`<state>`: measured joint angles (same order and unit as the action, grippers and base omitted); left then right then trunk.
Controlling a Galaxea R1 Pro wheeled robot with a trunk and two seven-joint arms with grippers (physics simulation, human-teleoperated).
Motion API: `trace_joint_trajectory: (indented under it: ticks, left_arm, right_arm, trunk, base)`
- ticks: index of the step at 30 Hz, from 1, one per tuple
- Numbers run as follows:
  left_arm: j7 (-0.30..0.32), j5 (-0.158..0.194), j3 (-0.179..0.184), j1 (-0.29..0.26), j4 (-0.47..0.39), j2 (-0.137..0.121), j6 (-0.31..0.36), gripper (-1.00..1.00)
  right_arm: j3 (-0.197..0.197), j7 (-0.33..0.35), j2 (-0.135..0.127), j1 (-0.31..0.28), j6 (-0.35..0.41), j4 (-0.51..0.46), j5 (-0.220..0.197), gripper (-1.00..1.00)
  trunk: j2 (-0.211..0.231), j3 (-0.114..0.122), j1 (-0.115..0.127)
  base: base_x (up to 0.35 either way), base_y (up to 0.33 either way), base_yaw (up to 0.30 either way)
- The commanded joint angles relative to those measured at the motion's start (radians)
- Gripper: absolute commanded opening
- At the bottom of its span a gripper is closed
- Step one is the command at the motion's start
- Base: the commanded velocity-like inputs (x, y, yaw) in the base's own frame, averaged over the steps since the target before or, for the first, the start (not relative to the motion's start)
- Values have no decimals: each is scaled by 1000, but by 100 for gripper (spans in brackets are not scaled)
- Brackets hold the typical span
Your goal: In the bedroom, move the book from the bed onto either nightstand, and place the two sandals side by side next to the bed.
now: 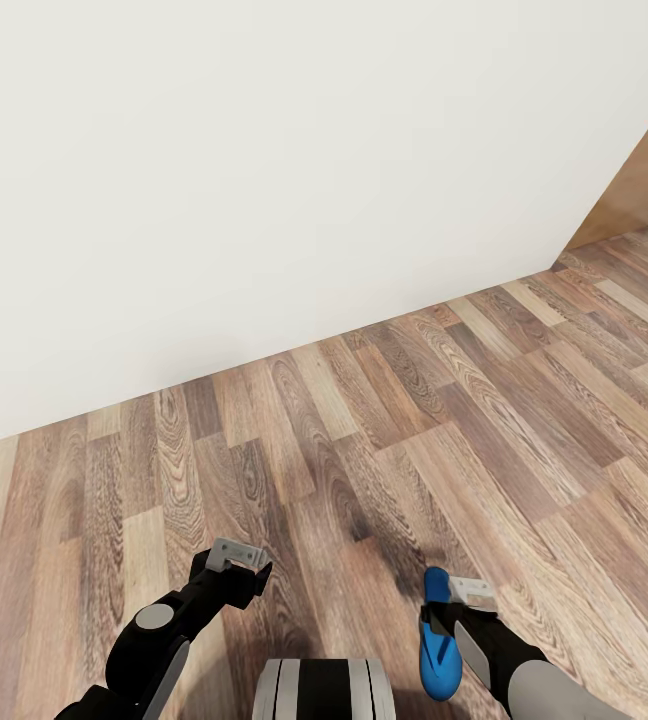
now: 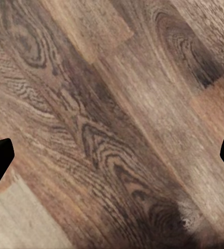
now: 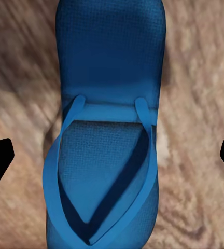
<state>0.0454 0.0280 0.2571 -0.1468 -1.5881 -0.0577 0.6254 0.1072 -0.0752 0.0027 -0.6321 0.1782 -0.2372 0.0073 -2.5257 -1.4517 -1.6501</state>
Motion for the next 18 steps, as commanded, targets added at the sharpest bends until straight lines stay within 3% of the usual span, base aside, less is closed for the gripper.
trace_joint_trajectory:
  ticks: [1, 12, 18]
  left_arm:
    - [1, 3, 1, 0, -1, -1, 5, 100]
    - [1, 3, 1, 0, -1, -1, 5, 100]
    - [1, 3, 1, 0, -1, -1, 5, 100]
  right_arm:
    - [3, -2, 0, 0, 6, -2, 1, 100]
    - [3, -3, 0, 0, 7, -2, 2, 100]
    - [3, -3, 0, 0, 7, -2, 2, 100]
  trunk:
    - [0, -1, 0]
    - [-2, -35, -4]
    - [-2, -35, -4]
  base:
    - [0, 0, 0]
    - [0, 0, 0]
    - [0, 0, 0]
